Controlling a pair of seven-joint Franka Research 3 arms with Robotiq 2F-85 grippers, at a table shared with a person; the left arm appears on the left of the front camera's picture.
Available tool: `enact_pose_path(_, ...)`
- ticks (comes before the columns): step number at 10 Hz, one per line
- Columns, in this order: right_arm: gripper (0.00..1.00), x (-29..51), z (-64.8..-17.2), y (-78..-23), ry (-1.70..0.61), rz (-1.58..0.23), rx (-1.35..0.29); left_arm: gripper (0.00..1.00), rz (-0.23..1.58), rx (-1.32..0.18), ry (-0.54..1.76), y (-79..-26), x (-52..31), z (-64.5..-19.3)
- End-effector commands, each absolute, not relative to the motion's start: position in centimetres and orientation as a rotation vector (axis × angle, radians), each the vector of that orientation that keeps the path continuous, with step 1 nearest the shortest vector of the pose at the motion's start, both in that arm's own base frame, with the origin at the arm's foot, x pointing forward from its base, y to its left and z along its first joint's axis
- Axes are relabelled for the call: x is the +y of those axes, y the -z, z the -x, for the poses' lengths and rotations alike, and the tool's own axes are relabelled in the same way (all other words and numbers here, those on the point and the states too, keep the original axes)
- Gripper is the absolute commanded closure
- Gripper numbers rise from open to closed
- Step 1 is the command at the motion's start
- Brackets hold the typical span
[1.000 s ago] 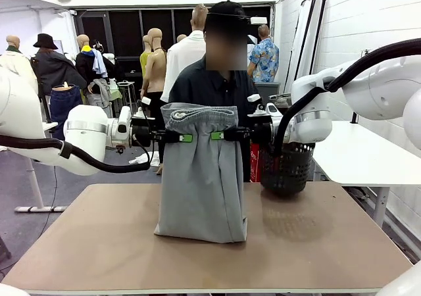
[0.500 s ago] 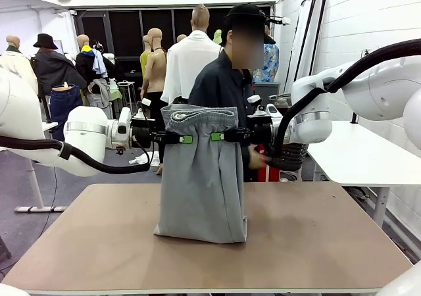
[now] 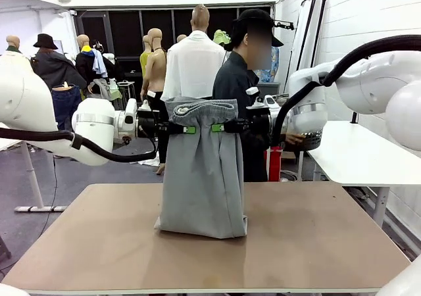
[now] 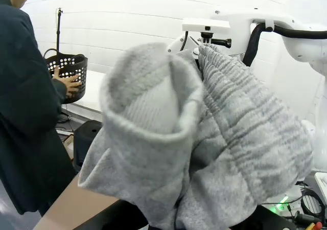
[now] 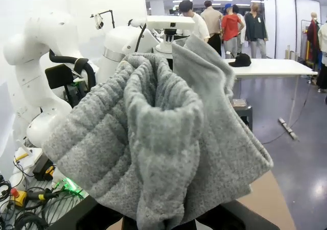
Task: Fold the training pants.
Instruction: Fold the Training pants in half.
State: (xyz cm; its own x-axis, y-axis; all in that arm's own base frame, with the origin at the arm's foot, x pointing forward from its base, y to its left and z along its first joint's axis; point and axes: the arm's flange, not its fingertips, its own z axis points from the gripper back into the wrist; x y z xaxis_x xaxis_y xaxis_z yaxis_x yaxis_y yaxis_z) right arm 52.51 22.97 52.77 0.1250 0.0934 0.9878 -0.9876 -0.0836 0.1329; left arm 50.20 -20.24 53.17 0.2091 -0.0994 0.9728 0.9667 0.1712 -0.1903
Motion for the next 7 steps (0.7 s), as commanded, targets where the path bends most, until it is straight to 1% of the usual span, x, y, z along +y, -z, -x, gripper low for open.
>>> enact_pose_path(1,1.00,23.8,-55.6,-55.2,-1.269,-1.266,-0.966,1.00,1.059,-1.039,0.991,-55.5,-21.5,-52.3)
enact_pose_path(3,1.00,24.2,-58.0,-57.9,-1.316,-1.221,-0.995,1.00,1.027,-1.080,0.981,-57.9,-21.8,-54.6)
enact_pose_path(7,1.00,25.1,-61.8,-63.5,-1.405,-1.174,-1.066,1.00,0.943,-1.164,0.984,-63.8,-21.8,-57.4)
